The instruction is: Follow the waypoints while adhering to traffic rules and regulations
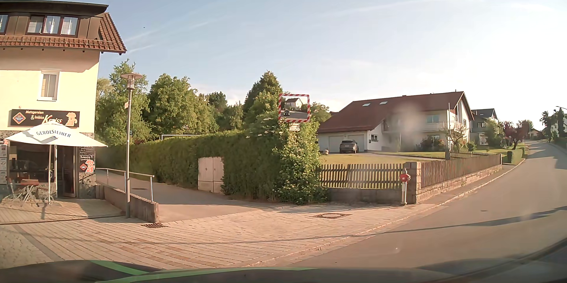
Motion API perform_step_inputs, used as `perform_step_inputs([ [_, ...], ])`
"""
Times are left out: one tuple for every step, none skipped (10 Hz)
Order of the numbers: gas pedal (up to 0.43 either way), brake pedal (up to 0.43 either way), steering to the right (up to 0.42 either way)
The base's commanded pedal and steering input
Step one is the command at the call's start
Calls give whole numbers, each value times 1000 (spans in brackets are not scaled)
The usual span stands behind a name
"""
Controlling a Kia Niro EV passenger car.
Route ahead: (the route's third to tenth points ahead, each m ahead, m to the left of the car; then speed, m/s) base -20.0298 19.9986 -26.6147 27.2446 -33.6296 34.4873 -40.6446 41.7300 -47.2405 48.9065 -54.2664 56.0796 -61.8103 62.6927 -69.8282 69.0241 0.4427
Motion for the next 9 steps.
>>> perform_step_inputs([
  [248, 0, 346],
  [248, 0, 423],
  [248, 0, 468],
  [248, 0, 509],
  [268, 0, 561],
  [268, 0, 613],
  [280, 0, 644],
  [287, 0, 673],
  [287, 0, 688],
])
